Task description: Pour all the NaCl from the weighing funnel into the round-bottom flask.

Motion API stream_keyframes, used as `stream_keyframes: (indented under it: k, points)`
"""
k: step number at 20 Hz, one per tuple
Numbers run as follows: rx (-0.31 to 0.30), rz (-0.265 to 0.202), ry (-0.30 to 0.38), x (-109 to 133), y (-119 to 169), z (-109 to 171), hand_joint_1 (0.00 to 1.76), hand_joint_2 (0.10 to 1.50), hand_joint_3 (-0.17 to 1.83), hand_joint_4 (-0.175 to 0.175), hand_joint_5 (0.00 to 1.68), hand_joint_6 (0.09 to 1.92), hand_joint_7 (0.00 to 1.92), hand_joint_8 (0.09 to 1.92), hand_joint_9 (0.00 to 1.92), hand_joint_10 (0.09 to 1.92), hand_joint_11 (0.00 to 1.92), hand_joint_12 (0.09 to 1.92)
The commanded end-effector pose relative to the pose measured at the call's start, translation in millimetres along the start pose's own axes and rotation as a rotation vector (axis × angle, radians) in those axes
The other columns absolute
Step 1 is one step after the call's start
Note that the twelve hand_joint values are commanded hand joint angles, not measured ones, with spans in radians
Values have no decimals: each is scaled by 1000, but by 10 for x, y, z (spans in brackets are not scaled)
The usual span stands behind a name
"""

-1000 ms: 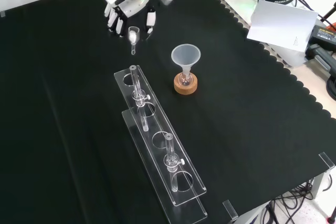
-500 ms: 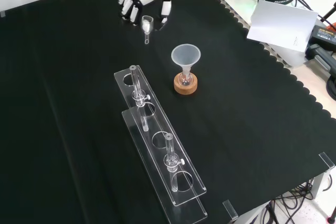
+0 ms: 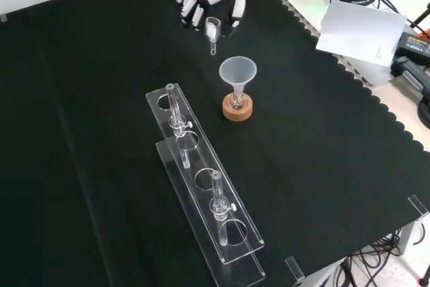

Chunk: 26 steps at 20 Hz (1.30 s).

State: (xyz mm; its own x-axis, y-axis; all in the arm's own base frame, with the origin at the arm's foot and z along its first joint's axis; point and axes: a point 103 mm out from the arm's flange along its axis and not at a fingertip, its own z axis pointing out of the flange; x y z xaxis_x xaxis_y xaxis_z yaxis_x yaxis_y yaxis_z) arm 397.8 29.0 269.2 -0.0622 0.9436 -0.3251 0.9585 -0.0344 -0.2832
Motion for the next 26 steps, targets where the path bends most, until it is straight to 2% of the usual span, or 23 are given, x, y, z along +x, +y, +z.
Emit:
stream_keyframes:
  k: [1,8,26]
  points:
    - [21,6,-24,174,-280,30,1112,697,614,175,1229,732,612,657,941,375,739,1107]
    - [59,6,-65,222,-388,110,1112,696,617,175,1229,734,609,658,937,373,741,1105]
    - [118,-16,-156,267,-284,113,1112,693,622,175,1229,736,603,662,930,368,748,1097]
